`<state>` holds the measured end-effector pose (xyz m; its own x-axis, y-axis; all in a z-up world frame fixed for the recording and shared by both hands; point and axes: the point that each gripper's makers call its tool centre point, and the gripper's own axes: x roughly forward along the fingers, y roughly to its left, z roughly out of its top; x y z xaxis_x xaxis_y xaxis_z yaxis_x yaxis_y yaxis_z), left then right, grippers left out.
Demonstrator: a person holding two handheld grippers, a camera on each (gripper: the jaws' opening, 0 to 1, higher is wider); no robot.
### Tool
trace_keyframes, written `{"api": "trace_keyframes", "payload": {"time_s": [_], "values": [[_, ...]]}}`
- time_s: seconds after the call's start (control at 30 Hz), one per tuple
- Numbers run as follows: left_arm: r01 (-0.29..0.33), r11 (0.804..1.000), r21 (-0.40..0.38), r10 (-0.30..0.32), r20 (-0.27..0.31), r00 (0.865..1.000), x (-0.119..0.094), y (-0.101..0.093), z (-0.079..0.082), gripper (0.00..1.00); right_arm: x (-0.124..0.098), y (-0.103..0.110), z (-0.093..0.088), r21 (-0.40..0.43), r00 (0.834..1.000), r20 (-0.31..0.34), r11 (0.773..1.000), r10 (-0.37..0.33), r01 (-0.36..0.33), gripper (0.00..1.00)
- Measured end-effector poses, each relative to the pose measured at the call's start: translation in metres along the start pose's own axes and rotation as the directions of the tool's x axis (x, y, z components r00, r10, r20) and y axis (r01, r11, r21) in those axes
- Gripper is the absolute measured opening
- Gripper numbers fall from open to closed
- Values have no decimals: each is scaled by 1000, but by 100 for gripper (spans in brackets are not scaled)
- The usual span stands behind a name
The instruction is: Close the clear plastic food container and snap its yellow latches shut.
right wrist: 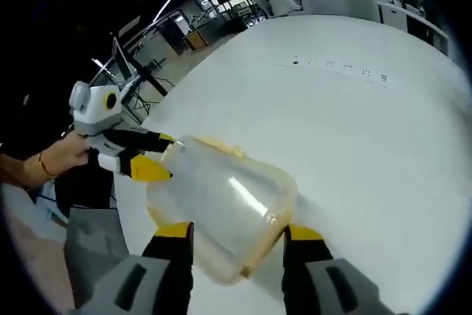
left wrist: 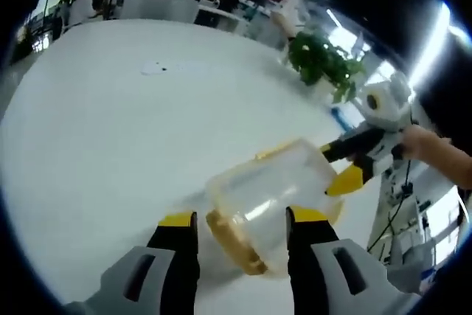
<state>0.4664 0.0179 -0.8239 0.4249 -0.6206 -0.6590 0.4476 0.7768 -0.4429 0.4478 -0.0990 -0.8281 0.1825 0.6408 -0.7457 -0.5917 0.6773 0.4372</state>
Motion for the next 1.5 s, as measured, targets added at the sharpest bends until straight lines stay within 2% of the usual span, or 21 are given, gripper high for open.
{"api": "trace_keyframes", "payload": {"time_s": [0.03, 0.33, 0.67, 0.77, 1.0, 1.5], "values": [[0, 1000, -1, 0, -2, 1000, 0, -2, 0, 39, 0, 0, 0, 2, 1000, 1, 1000, -2, 2, 46], [-65, 998, 26, 66, -16, 998, -6, 4, 1, 41, 2, 3, -1, 31, 1000, 14, 999, -24, 23, 46], [-53, 999, -6, 53, -31, 998, -16, 3, -5, 32, -1, 4, -4, 44, 999, -3, 998, -40, 40, 48], [-41, 998, -44, 40, -35, 999, -18, 2, -8, 29, -3, 5, -5, 38, 999, -1, 998, -43, 43, 46], [-29, 997, -69, 27, -42, 999, -16, 1, -9, 29, -5, 5, -10, 58, 999, -12, 997, -48, 48, 46], [-2, 999, -54, -1, -50, 999, -15, 1, -8, 23, -4, 5, -10, 80, 998, -39, 995, -54, 57, 44]]}}
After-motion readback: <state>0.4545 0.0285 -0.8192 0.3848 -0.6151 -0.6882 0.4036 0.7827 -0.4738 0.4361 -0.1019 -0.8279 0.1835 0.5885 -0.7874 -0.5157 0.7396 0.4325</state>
